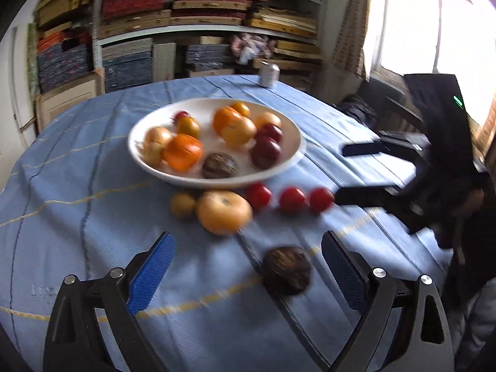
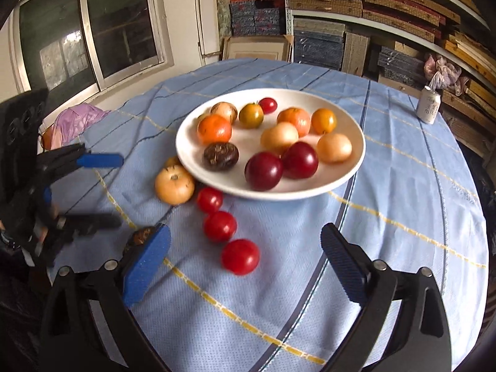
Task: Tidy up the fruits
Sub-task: 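Move both open grippers back to the fruits on the cloth, then grasp the dark brown round fruit with the left gripper while the right gripper grasps a red tomato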
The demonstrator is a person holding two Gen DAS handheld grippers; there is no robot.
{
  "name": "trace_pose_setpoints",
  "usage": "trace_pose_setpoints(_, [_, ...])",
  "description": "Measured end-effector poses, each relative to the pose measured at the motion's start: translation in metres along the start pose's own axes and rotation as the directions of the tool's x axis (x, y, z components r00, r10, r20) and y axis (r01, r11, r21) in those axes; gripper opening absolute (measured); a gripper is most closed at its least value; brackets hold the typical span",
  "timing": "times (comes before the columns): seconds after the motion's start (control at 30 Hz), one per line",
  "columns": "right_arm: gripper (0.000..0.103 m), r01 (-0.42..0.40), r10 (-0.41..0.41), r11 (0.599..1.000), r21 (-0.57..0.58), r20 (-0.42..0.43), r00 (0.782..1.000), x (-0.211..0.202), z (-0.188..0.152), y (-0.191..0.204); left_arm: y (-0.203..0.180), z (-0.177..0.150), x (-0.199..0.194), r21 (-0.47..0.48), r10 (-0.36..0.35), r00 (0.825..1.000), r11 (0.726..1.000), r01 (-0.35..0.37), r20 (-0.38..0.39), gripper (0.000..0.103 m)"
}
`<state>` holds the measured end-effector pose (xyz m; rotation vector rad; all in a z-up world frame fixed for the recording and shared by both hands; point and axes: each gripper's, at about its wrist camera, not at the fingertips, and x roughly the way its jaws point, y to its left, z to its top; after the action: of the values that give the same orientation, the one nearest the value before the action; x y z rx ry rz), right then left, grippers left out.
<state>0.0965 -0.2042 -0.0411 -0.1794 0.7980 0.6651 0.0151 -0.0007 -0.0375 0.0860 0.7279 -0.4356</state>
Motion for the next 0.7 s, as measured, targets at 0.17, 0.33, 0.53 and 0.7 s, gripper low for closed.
trace_pose_setpoints(0.17, [0.095,-0.003,0.003,1.0,-0.015,-0.024,1.0,0.017,-0.009,0.001,-0.018,-0.012,0.018,0.01,-0.051,0.998,0.999,0.052,-0.043,0.096])
trace_pose_setpoints(0.33, [0.095,0.04,-0.043,0.998,-0.05,-0.048,0.998,0.031,-0.009,0.007,-0.019,-0.01,0.037,-0.007,-0.035,0.993,0.999,0.034,-0.111,0.096])
trace_pose_setpoints(0.53, [0.095,0.059,-0.062,0.997,-0.055,-0.051,0.997,0.035,-0.006,0.005,-0.01,-0.009,0.048,-0.046,0.011,0.986,0.999,-0.019,-0.166,0.094])
trace_pose_setpoints(0.7, [0.093,0.054,-0.055,0.998,-0.01,-0.073,0.996,0.04,-0.003,-0.002,-0.019,-0.009,0.051,0.01,0.053,0.981,0.999,-0.052,-0.186,0.089])
